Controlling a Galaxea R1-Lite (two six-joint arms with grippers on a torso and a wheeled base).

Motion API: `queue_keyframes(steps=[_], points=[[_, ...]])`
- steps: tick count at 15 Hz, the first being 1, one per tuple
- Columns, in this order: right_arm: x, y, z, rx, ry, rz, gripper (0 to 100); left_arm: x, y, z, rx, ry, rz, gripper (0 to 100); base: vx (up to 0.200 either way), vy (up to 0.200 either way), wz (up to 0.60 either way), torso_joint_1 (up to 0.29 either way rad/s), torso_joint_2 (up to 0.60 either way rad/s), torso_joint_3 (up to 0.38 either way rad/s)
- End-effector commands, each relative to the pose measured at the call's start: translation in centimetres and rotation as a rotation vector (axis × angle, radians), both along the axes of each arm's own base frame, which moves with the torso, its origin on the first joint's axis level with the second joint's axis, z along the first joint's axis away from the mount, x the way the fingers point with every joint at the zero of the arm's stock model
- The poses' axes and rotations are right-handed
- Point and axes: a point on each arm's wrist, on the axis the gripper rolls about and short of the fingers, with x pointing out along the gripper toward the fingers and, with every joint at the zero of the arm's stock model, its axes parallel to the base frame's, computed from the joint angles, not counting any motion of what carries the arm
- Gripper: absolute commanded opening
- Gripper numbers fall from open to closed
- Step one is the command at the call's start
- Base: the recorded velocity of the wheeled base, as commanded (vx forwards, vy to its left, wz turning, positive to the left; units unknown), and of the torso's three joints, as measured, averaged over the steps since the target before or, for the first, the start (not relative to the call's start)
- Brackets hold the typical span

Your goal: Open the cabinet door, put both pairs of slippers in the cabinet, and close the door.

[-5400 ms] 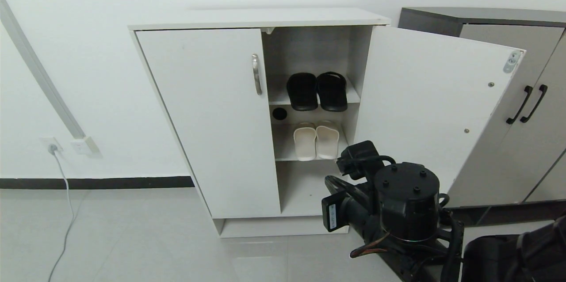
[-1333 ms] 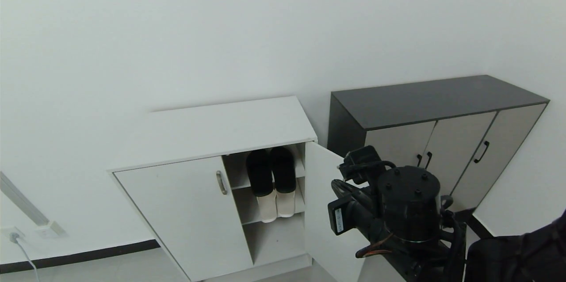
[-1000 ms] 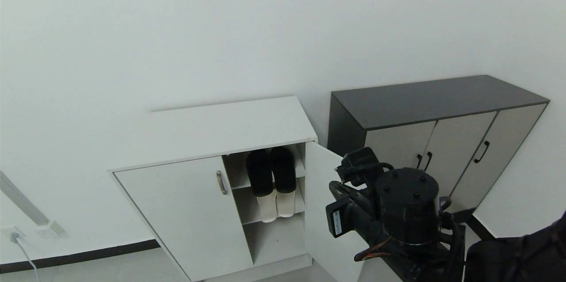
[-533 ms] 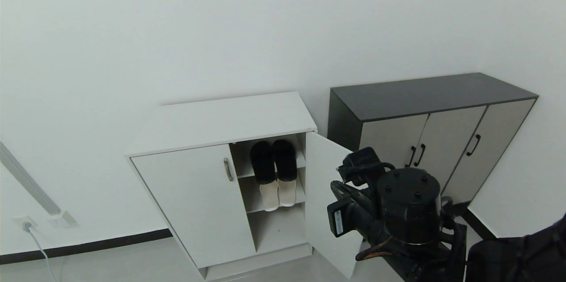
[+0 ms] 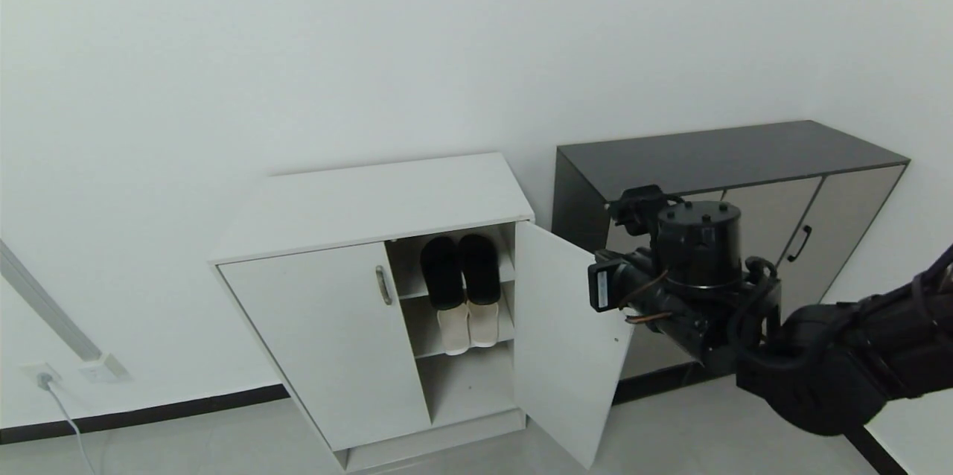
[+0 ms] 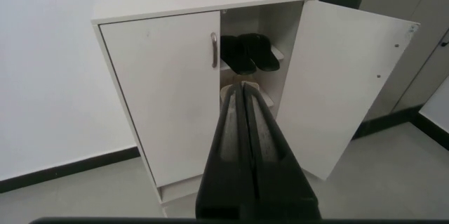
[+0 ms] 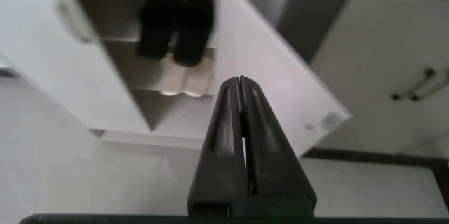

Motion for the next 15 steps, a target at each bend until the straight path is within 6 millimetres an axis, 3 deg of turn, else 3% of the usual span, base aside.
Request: queue_keyframes(steps=[1, 3, 7, 11, 15], points=[[3.0, -1.3, 1.4, 0.050, 0.030, -0.024, 0, 0.0, 0.0, 0.0, -0.001, 0.001, 0.000, 0, 0.000, 0.000, 0.00, 0.000, 0.00, 0.000], [5.3, -1.8, 1.6, 0.065, 0.053, -0.064, 0, 0.0, 0.0, 0.0, -0.001, 0.001, 0.000, 0, 0.000, 0.000, 0.00, 0.000, 0.00, 0.000], [9.4, -2.6, -0.9, 0.052, 0.086, -0.115, 0, 0.0, 0.0, 0.0, -0.001, 0.001, 0.000, 0, 0.000, 0.000, 0.00, 0.000, 0.00, 0.000], [11.6, -2.8, -3.0, 0.040, 0.108, -0.141, 0, 0.0, 0.0, 0.0, -0.002, 0.001, 0.000, 0, 0.000, 0.000, 0.00, 0.000, 0.00, 0.000], [12.5, -2.9, -4.7, 0.029, 0.135, -0.148, 0, 0.0, 0.0, 0.0, -0.002, 0.001, 0.000, 0, 0.000, 0.000, 0.00, 0.000, 0.00, 0.000]])
